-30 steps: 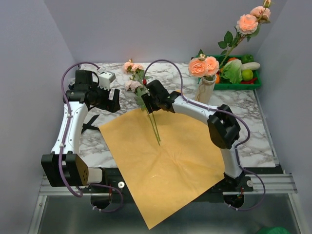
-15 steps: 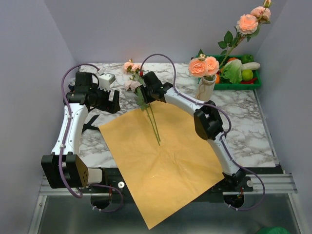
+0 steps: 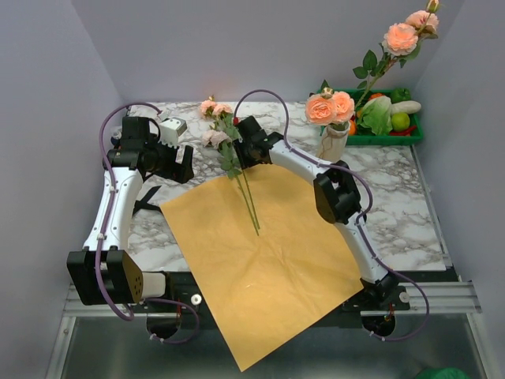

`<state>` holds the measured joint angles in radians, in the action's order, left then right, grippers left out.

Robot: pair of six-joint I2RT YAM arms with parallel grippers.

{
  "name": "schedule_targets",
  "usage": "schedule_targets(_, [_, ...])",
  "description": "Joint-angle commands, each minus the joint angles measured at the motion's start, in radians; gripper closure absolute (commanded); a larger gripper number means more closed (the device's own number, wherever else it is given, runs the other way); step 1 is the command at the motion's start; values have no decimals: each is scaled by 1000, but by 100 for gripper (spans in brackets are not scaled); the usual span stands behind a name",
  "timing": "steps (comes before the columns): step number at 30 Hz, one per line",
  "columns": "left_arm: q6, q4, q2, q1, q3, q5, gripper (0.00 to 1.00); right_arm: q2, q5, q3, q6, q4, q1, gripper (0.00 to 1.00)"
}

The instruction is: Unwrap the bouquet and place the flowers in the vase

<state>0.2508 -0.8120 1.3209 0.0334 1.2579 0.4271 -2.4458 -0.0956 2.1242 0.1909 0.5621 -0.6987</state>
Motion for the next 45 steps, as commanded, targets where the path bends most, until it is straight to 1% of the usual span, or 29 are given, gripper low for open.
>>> schedule_targets(1, [27,8,-6,10,-17,-30,1,-38,46,20,15,18,-4,52])
schedule_targets(9, [38,8,-6,8,-18,-34,1,-39,42,29,18,10,-4,52])
schedule_targets(13, [39,5,-5,10,-15,-36,1,-71,46,75,18,21,-4,52])
schedule_targets(14, [41,4,-5,10,-15,-37,1,-81,42,92,18,30,-4,53])
schedule_targets(15, [45,2,-6,10,-14,-40,1,-90,39,108,19,51,-4,57])
schedule_targets(17, [47,0,-5,10,-12,-40,1,-96,36,115,22,59,-4,58])
schedule_targets(18, [50,-3,-5,8,-12,-40,1,-96,37,112,24,61,-4,62])
schedule_targets(19, [51,-3,-6,8,-9,-42,1,-94,37,114,27,61,-4,64])
schedule_targets(23, [53,-16,-5,8,1,-36,1,-111,33,143,42,104,-4,67])
schedule_targets(26, [53,-24,-8,10,14,-24,1,-111,28,152,53,128,-4,73])
schedule_targets(27, [51,-26,-11,10,15,-24,1,-99,24,140,61,137,-4,81])
schedule_targets(29, [48,-30,-15,10,20,-18,1,-72,11,97,64,121,-4,88])
schedule_targets(30, [48,-32,-20,10,20,-16,1,-47,7,68,68,86,-4,94])
schedule_targets(31, [47,-33,-25,8,18,-11,1,3,2,-1,68,61,-4,96])
schedule_targets(32, [47,-36,-28,10,17,-10,1,30,-15,-22,68,39,-4,98])
schedule_targets(36, [44,-49,-38,8,17,1,1,140,-55,-96,59,-40,-4,99])
schedule_targets(45, [45,-76,-81,10,21,-1,1,345,-66,-116,4,-151,-4,99])
